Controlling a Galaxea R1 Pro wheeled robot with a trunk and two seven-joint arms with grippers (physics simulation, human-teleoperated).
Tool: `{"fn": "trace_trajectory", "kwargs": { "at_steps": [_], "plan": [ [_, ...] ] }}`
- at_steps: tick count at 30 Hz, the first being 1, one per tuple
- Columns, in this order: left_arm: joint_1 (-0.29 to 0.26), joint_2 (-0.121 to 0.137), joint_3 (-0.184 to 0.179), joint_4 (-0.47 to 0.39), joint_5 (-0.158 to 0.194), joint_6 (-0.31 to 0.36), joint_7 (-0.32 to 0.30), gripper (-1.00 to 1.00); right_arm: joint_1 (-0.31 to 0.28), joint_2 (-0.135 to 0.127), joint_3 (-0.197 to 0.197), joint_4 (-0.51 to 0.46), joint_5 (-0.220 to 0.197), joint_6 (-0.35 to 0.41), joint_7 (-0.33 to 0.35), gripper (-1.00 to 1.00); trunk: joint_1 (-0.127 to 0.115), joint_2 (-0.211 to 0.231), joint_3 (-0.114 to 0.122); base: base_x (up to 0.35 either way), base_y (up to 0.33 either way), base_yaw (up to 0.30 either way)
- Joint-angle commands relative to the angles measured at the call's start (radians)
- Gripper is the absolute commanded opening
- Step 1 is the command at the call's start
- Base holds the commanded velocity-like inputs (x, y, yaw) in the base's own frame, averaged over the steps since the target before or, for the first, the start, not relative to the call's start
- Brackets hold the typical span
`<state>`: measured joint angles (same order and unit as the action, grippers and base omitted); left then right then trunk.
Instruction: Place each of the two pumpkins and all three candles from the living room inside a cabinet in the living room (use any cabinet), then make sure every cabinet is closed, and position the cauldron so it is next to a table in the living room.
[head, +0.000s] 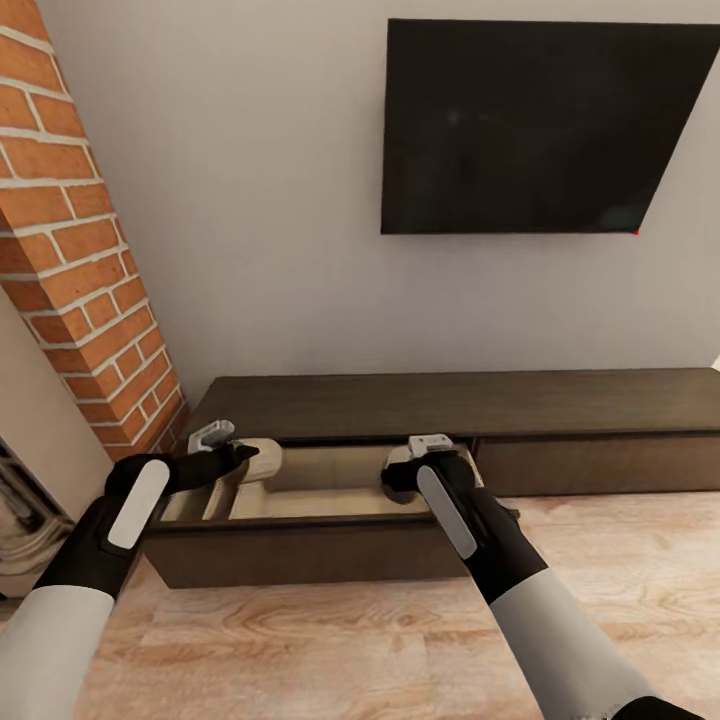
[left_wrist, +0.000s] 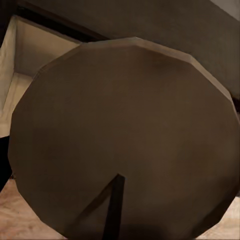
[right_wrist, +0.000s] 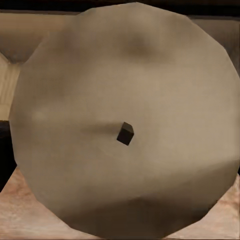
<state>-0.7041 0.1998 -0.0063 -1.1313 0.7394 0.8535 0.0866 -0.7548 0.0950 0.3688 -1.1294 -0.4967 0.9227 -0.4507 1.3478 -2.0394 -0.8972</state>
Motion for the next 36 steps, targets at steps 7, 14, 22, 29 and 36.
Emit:
{"fn": "trace_trajectory", "kwargs": {
  "at_steps": [7, 14, 22, 29, 36],
  "plan": [
    [-0.008, 0.000, 0.002, -0.014, 0.003, 0.001, 0.188, -1.00, -0.010, 0.041, 0.002, 0.029, -0.017, -0.005, -0.099, -1.00, 0.000, 0.000, 0.000, 0.335, 0.000, 0.000],
    [-0.006, -0.010, -0.007, 0.003, 0.004, 0.147, 0.282, -1.00, -0.011, 0.046, 0.008, 0.122, -0.153, -0.001, -0.094, -1.00, 0.000, 0.000, 0.000, 0.120, 0.000, 0.000],
    [-0.003, -0.045, -0.084, 0.029, 0.005, 0.153, 0.367, -1.00, -0.011, 0.047, 0.009, 0.134, -0.158, -0.001, -0.089, -1.00, 0.000, 0.000, 0.000, 0.035, 0.000, 0.000],
    [-0.003, -0.088, -0.133, 0.059, 0.006, 0.150, 0.403, -1.00, -0.010, 0.047, 0.009, 0.133, -0.157, -0.011, -0.083, -1.00, 0.000, 0.000, 0.000, 0.267, 0.000, 0.000],
    [-0.003, -0.090, -0.133, 0.064, 0.006, 0.152, 0.406, -1.00, -0.009, 0.048, 0.025, 0.137, -0.158, -0.010, -0.083, -1.00, 0.000, 0.000, 0.000, 0.047, 0.000, 0.000]
  ]
}}
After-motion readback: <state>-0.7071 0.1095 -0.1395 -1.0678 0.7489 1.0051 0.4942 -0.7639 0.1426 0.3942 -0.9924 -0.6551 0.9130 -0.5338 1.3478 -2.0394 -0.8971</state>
